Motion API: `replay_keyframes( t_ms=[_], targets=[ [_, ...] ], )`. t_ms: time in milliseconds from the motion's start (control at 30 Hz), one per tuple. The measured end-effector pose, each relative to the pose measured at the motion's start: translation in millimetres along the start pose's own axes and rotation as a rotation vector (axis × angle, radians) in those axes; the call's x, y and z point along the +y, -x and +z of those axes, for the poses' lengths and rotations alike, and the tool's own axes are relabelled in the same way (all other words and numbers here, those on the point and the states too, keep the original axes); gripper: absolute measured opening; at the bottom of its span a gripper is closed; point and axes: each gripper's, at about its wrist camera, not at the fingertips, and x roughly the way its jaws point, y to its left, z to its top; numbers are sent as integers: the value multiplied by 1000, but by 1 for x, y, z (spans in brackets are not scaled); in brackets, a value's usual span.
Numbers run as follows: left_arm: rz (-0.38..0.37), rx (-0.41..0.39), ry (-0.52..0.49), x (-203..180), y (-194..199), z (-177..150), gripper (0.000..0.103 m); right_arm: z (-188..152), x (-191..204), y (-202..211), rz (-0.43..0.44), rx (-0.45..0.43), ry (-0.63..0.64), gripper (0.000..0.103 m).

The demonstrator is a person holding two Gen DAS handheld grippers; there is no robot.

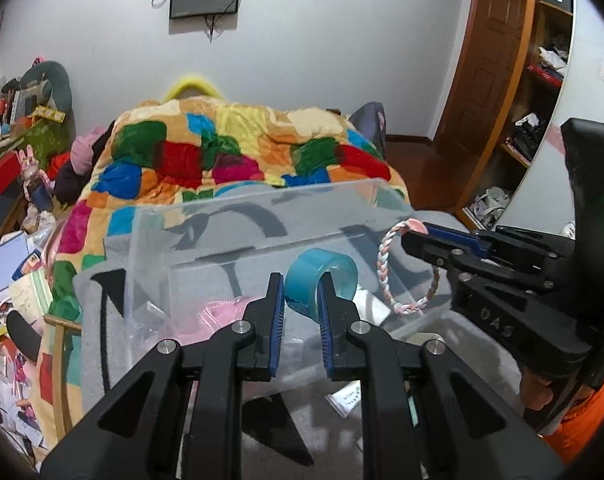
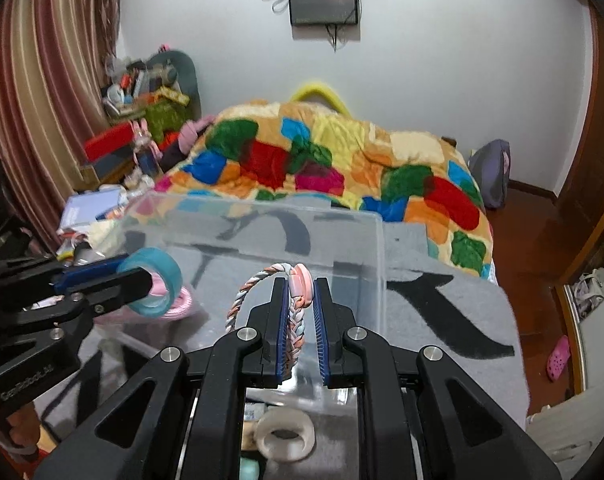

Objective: Organize objects
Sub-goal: 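Lower the bracelet into the box with the right tool while the left drops the tape in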

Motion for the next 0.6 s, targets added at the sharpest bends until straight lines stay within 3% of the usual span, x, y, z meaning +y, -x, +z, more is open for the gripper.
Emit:
replay_keyframes(
  t_ms=[200,267,300,333,467,600],
  targets=[
    [50,13,-37,-4,-10,-6,16,-12,5,-27,-25,116,46,11],
    [47,16,-53,-8,-9,-7,21,-15,7,-27,-24,135,61,11],
    [47,16,-60,-9,-8,-8,29,-16,8,-25,-27,137,69,13],
    [49,14,-68,-11,-6,-9,35,-16,9,-23,-30,137,75,16],
    [38,-11,-95,-18,7,-12,43,-18,9,-5,1,132,95,45],
    [33,-38,-113,-25,24,-15,57,-22,11,18,-3,83,128,49]
  ],
)
